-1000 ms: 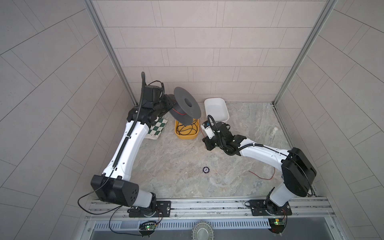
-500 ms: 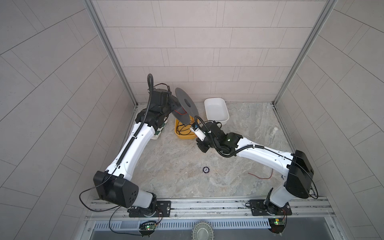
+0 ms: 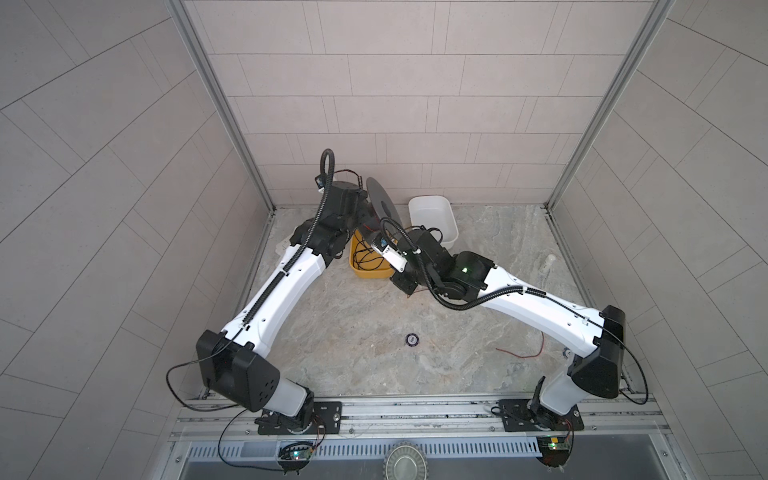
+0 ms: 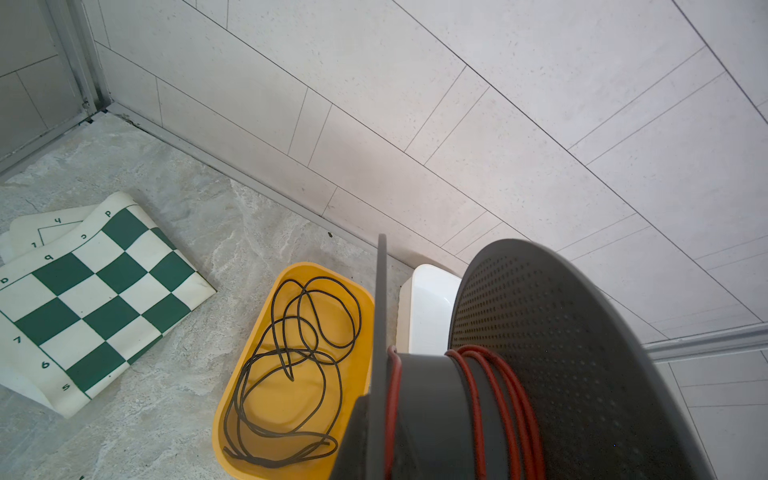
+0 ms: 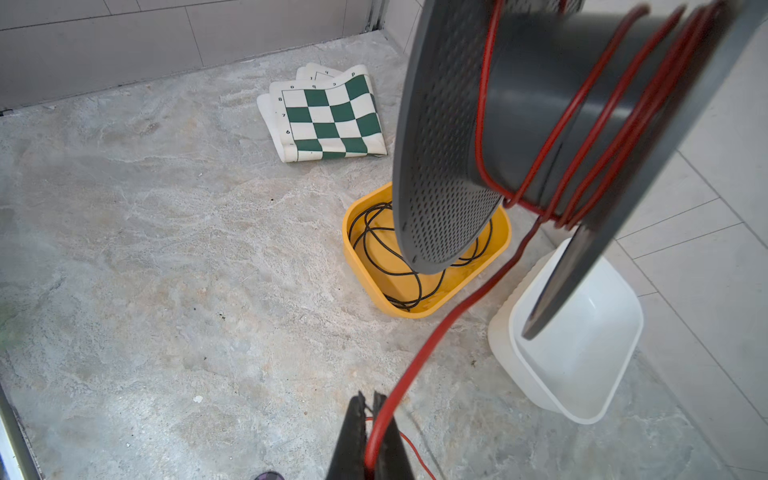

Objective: Wrap the cables
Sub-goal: 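Wrap the red cable over the spool hub again with the right gripper, then pull the right gripper back from the spool, tightening the red cable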

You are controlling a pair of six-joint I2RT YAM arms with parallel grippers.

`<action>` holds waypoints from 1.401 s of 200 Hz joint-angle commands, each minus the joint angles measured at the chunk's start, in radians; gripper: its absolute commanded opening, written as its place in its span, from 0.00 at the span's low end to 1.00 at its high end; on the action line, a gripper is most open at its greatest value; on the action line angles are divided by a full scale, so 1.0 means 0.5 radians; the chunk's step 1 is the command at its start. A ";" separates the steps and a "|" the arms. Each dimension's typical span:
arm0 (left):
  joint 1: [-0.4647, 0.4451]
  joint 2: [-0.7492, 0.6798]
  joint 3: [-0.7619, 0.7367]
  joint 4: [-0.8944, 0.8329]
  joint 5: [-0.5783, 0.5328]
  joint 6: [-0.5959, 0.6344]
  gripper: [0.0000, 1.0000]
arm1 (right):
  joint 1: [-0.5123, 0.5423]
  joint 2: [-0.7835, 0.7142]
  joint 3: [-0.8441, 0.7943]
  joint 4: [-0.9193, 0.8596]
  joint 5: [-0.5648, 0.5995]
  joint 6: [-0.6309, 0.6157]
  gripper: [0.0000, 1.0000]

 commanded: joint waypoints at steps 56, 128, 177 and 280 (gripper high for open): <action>-0.137 0.098 0.148 0.024 -0.101 0.265 0.00 | 0.032 -0.011 0.218 -0.157 0.308 -0.246 0.00; -0.144 0.115 0.254 -0.233 0.183 0.521 0.00 | -0.028 -0.051 0.196 -0.052 0.666 -0.262 0.00; -0.147 0.141 0.376 -0.480 0.473 0.674 0.00 | -0.131 -0.050 0.181 0.053 0.672 -0.158 0.00; -0.145 0.188 0.531 -0.862 0.666 0.920 0.00 | -0.371 -0.039 0.141 0.221 0.368 0.089 0.11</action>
